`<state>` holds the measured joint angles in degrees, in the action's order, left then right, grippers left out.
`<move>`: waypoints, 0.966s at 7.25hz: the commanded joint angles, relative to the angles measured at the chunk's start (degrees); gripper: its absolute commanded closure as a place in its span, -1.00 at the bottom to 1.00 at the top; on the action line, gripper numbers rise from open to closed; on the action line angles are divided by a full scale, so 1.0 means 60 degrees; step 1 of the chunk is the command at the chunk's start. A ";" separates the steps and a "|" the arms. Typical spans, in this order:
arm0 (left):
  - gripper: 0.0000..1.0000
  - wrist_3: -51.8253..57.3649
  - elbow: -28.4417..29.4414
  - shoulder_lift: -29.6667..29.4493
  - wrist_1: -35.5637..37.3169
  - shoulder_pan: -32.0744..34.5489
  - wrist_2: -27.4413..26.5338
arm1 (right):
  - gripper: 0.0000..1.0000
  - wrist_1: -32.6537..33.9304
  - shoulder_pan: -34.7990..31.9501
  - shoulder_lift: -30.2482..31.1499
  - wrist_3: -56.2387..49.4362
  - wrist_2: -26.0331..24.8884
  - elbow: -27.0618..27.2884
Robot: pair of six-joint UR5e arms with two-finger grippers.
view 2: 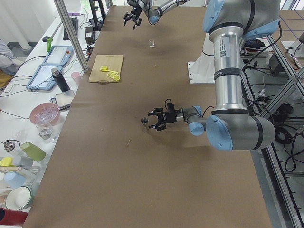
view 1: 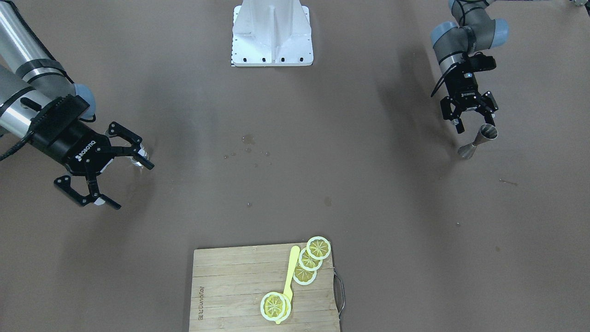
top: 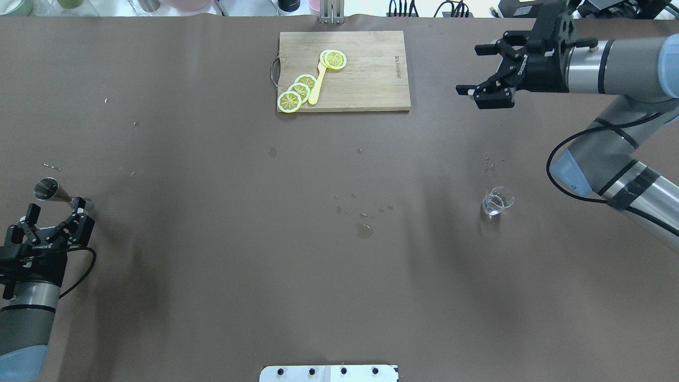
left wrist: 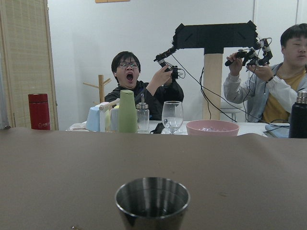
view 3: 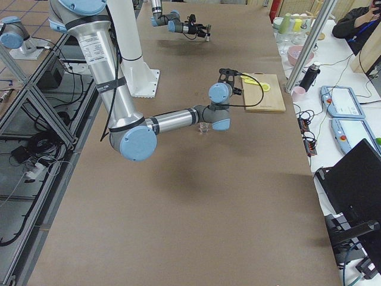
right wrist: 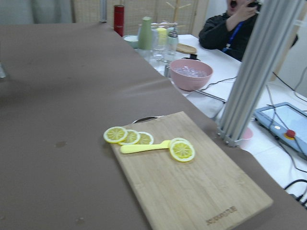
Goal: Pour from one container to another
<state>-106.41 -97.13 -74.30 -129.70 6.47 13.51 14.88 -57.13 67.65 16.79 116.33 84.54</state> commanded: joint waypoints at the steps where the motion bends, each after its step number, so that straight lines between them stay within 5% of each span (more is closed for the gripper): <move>1: -0.98 -0.0253 -0.0581 0.0603 0.0128 -0.0228 -0.0143 | -1.00 0.3013 -0.0569 -0.0127 0.0088 -0.1307 0.0789; 5: -0.98 -0.0267 -0.1868 0.1570 0.0522 -0.0229 -0.0128 | -1.00 0.9208 -0.1739 -0.0480 0.0352 -0.1430 0.1421; 7: -0.98 -0.0224 -0.2498 0.1268 0.1485 -0.0011 0.0525 | -1.00 1.1557 -0.2355 -0.0349 0.0178 0.0288 0.1481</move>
<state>-107.91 -109.49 -65.81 -124.29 5.49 13.97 75.00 -68.83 65.06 18.58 111.54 93.06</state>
